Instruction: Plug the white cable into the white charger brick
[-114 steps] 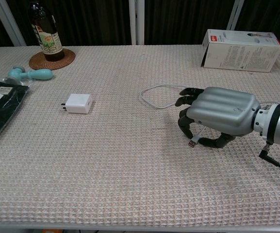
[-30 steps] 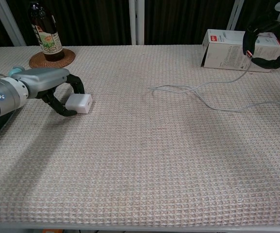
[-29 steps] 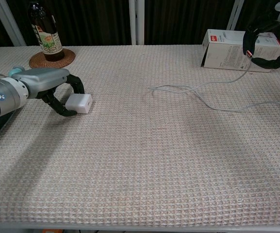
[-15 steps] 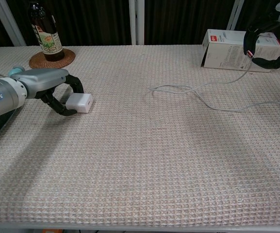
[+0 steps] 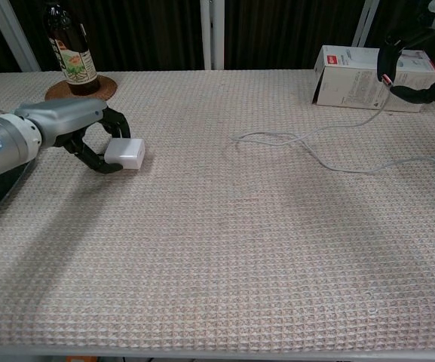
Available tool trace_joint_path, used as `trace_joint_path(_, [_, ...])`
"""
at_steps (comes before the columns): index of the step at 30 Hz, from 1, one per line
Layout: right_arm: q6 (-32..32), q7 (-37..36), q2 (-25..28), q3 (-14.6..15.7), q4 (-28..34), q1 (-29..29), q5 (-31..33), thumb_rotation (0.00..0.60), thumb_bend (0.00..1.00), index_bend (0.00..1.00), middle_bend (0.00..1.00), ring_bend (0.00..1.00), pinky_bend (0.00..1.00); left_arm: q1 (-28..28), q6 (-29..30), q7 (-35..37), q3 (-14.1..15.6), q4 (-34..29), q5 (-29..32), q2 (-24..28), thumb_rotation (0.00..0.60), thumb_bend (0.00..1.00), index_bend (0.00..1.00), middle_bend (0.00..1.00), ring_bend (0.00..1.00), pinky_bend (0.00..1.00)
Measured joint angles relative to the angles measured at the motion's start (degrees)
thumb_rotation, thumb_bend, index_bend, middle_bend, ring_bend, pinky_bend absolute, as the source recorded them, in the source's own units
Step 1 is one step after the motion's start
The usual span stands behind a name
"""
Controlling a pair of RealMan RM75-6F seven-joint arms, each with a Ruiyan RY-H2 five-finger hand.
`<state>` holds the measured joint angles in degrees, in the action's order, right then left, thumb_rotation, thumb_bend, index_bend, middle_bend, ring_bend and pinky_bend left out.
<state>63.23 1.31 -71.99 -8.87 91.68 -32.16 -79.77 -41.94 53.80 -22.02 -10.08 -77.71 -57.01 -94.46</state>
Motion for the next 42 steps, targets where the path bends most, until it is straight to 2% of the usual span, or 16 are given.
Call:
trace_joint_path(5, [-1.9, 0.3, -0.5, -0.4, 1.1, -1.4, 0.3, 0.600, 0.33, 0.63, 0.47, 0.20, 0.04, 0.0, 1.9, -3.1, -0.5, -4.2, 1.0, 1.3, 0.480, 0.26, 0.46, 0.44, 0.22, 0.06])
trace_joint_path(10, [-5.9, 2.2, -1.9, -2.0, 2.7, -4.7, 2.6, 0.600, 0.33, 0.63, 0.48, 0.20, 0.04, -0.5, 4.2, -7.7, -1.4, -9.5, 3.7, 2.7, 0.473, 0.25, 0.46, 0.44, 0.22, 0.06])
trace_joint_path(15, [-10.9, 7.3, -3.8, -4.2, 3.6, -9.2, 8.9, 0.600, 0.33, 0.63, 0.48, 0.21, 0.04, -1.0, 7.8, -11.2, -2.6, -14.7, 5.9, 3.9, 0.468, 0.25, 0.46, 0.44, 0.22, 0.06])
trace_joint_path(22, [-15.6, 15.3, -8.0, -7.0, 2.6, -16.4, 22.2, 0.600, 0.34, 0.63, 0.48, 0.21, 0.05, -1.1, 12.3, -13.2, -3.9, -19.3, 7.0, 4.6, 0.469, 0.25, 0.46, 0.45, 0.23, 0.06])
trace_joint_path(31, [-15.1, 22.2, -15.0, -9.8, -0.3, -24.6, 35.2, 0.600, 0.33, 0.63, 0.48, 0.21, 0.05, -1.8, 16.6, -15.6, -5.7, -22.5, 8.3, 3.9, 0.468, 0.25, 0.46, 0.45, 0.23, 0.07])
trace_joint_path(42, [-10.9, 27.0, -19.0, -11.7, -1.6, -30.1, 44.2, 0.600, 0.33, 0.63, 0.48, 0.21, 0.05, -3.8, 20.9, -20.5, -6.5, -23.8, 8.9, 1.4, 0.468, 0.25, 0.46, 0.45, 0.23, 0.07])
